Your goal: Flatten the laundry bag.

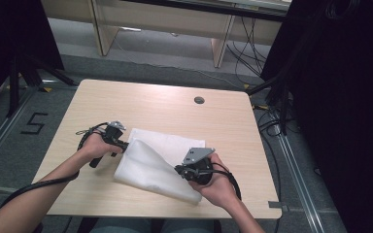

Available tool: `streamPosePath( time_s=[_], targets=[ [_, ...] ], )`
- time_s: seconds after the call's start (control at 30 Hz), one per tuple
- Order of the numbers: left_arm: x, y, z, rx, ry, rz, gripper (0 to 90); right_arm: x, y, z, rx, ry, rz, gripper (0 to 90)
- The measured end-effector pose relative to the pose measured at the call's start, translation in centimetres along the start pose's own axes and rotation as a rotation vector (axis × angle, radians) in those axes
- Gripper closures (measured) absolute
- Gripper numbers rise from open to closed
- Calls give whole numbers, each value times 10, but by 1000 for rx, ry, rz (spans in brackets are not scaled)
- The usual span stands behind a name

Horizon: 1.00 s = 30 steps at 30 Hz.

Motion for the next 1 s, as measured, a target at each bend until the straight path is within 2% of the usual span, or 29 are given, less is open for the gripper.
streamPosePath(
  time_s=[0.03, 0.1, 0.13, 0.17, 0.2, 0.27, 0.3, 0.33, 0.43, 0.47, 0.53, 0.6, 0.63, 0.67, 0.7, 0.73, 0.77, 0.8, 0.83, 0.87, 0.9, 0.93, 0.97, 1.0],
  targets=[
    [0, 0, 0, -2, 3, -5, 840, -2, -3, 1, -14, 13, 33, 900],
    [0, -1, 0, -2, 2, -7, 844, -3, -6, 2, -27, 21, 46, 900],
    [0, -1, 0, 3, 6, 5, 849, -3, -11, 5, -42, 11, 28, 900],
    [0, -2, 0, 2, 8, 7, 853, -4, -15, 7, -56, 24, 38, 900],
    [0, -3, 0, 6, 8, 12, 856, -7, -23, 11, -101, 28, 92, 900],
    [0, -2, 0, 6, 6, 15, 858, -9, -28, 13, -117, 36, 107, 900],
    [0, -3, 0, 7, 4, 13, 859, -12, -32, 16, -128, 44, 136, 900],
    [0, -3, 0, 8, 0, 10, 859, -13, -39, 18, -157, 44, 135, 900],
    [0, -2, 0, 16, -2, 18, 859, -17, -59, 23, -218, 37, 189, 900],
    [0, -2, 0, 14, -5, 17, 859, -17, -59, 23, -218, 37, 189, 900],
    [-1, -2, 0, 5, -9, 9, 859, -17, -67, 25, -247, 29, 211, 900],
    [0, -2, 0, 1, -17, -4, 859, -14, -77, 26, -282, 9, 214, 900],
    [-1, -2, -1, 2, -17, -5, 858, -11, -89, 28, -334, -2, 221, 900],
    [-1, -2, -1, -9, -13, -10, 858, -11, -89, 28, -334, -2, 221, 900],
    [-2, -3, -1, -12, -15, -14, 857, -5, -101, 32, -366, -43, 198, 900],
    [-2, -3, -2, -19, -13, -12, 857, -5, -101, 32, -366, -43, 198, 900],
    [-2, -3, -2, -19, -14, -13, 857, -6, -104, 31, -393, -29, 244, 900],
    [-3, -4, -2, -21, -19, -15, 857, -2, -110, 34, -396, -58, 200, 900],
    [1, -9, 2, -22, -68, -74, 857, 0, -113, 34, -408, -68, 208, 900],
    [0, -8, 1, -28, -64, -71, 857, 1, -113, 32, -424, -66, 243, 900],
    [-2, -8, 0, -41, -47, -63, 856, 12, -118, 33, -442, -119, 208, 900],
    [-1, -9, 1, -45, -67, -82, 856, 12, -118, 33, -442, -119, 208, 900],
    [-2, -8, 0, -49, -54, -65, 856, 23, -118, 30, -445, -173, 205, 898],
    [-1, -11, 1, -57, -73, -90, 856, 23, -118, 30, -445, -173, 205, 898]
  ],
)
Point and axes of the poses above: each handheld gripper's, and its own axes: z roughly backward along the jaws, x roughly out of its underside, y roughly to its right, the point moved 10 cm from there along -z, roughly forward along the jaws, and after that the axes turned 6 degrees about y, right-handed, at the moved point
